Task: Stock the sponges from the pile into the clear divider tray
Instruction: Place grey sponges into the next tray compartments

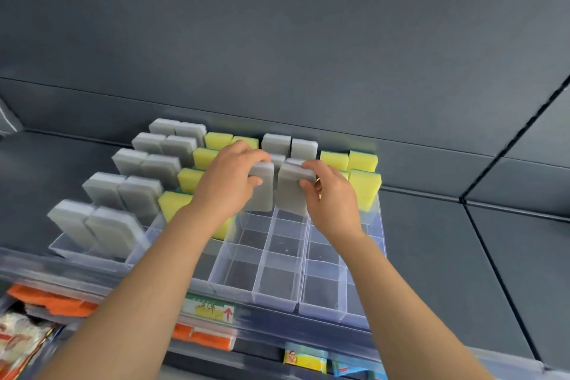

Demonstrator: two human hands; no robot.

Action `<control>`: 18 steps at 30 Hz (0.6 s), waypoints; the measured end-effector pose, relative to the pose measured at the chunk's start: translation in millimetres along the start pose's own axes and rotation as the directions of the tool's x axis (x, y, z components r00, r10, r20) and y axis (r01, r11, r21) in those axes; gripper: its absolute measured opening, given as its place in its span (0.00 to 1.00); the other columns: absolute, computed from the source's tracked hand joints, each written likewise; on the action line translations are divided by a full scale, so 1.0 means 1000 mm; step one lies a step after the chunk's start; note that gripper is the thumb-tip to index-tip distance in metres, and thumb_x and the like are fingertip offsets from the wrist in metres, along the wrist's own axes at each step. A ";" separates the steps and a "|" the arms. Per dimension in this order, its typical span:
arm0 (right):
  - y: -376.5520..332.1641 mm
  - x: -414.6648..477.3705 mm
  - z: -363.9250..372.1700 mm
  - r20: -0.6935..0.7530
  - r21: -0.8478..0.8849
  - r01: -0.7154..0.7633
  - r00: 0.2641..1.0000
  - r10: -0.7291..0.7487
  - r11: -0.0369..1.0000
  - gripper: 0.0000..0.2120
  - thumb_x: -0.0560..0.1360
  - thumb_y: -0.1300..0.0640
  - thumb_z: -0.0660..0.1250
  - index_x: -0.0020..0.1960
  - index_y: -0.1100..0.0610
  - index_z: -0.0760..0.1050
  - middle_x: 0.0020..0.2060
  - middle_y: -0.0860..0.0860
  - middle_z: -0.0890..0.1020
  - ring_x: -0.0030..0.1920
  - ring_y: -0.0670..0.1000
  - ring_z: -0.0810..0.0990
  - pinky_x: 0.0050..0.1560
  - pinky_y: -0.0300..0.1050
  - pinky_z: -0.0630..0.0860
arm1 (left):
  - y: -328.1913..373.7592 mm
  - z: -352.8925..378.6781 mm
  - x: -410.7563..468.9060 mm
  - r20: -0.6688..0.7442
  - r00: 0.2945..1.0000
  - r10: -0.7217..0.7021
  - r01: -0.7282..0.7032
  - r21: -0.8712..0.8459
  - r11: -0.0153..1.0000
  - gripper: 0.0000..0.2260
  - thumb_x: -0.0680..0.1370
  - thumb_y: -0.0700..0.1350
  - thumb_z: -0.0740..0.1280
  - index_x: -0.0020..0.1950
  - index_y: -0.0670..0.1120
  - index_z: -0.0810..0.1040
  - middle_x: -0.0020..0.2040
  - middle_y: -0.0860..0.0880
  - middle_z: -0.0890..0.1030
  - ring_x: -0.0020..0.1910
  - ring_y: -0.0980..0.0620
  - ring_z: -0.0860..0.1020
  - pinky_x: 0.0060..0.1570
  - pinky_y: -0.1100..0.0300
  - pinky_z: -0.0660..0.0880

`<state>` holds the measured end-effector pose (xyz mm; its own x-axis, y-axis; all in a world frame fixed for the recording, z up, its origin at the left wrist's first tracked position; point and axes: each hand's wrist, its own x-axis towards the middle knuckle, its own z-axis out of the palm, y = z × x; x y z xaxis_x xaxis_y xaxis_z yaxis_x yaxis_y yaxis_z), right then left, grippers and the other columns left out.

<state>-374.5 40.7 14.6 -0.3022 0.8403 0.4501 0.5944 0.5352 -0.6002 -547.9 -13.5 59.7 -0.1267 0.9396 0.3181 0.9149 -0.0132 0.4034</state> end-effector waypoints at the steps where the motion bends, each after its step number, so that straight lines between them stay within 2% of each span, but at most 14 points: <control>1: -0.002 0.001 0.001 -0.002 -0.014 -0.002 1.000 0.002 1.000 0.12 0.77 0.59 0.64 0.60 0.55 0.74 0.45 0.52 0.79 0.41 0.54 0.75 0.41 0.46 0.72 | -0.002 -0.001 0.001 -0.001 1.000 0.006 -0.006 -0.004 1.000 0.16 0.74 0.40 0.69 0.60 0.49 0.77 0.53 0.49 0.73 0.55 0.48 0.71 0.52 0.57 0.68; 8: -0.007 0.005 0.002 -0.004 -0.052 -0.031 1.000 0.031 0.998 0.11 0.77 0.60 0.63 0.59 0.55 0.74 0.44 0.53 0.78 0.41 0.55 0.75 0.42 0.48 0.72 | -0.009 -0.003 0.006 0.007 0.999 0.045 -0.045 -0.035 0.998 0.15 0.74 0.40 0.69 0.60 0.49 0.77 0.54 0.48 0.73 0.54 0.48 0.72 0.52 0.55 0.69; 13: 0.000 0.003 0.008 0.032 -0.057 -0.112 0.993 0.114 0.992 0.11 0.77 0.61 0.63 0.58 0.56 0.73 0.42 0.52 0.77 0.41 0.56 0.75 0.42 0.48 0.72 | -0.012 -0.002 0.010 0.016 0.999 0.048 -0.048 -0.043 0.998 0.15 0.74 0.40 0.69 0.59 0.50 0.76 0.54 0.48 0.73 0.54 0.48 0.71 0.51 0.55 0.69; 16: 0.006 -0.005 0.014 0.057 -0.087 -0.096 0.993 0.101 0.992 0.11 0.77 0.62 0.61 0.58 0.56 0.74 0.45 0.54 0.78 0.41 0.56 0.74 0.41 0.49 0.73 | -0.013 -0.002 0.011 0.023 0.999 0.048 -0.047 -0.047 0.998 0.15 0.74 0.41 0.69 0.59 0.50 0.76 0.54 0.49 0.73 0.54 0.48 0.71 0.51 0.54 0.70; 18: 0.008 -0.009 0.018 0.047 -0.115 -0.065 0.996 0.070 0.991 0.10 0.76 0.64 0.61 0.57 0.58 0.74 0.44 0.56 0.78 0.41 0.58 0.74 0.40 0.51 0.73 | -0.012 -0.002 0.012 0.035 0.998 0.057 -0.055 -0.041 0.998 0.14 0.74 0.40 0.69 0.59 0.50 0.76 0.54 0.49 0.73 0.54 0.48 0.71 0.50 0.55 0.69</control>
<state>-380.5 39.1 -6.6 -0.2939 0.8790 0.3754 0.6942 0.4663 -0.5484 -561.4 -3.0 60.1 -0.0613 0.9485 0.3107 0.9041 -0.0791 0.4200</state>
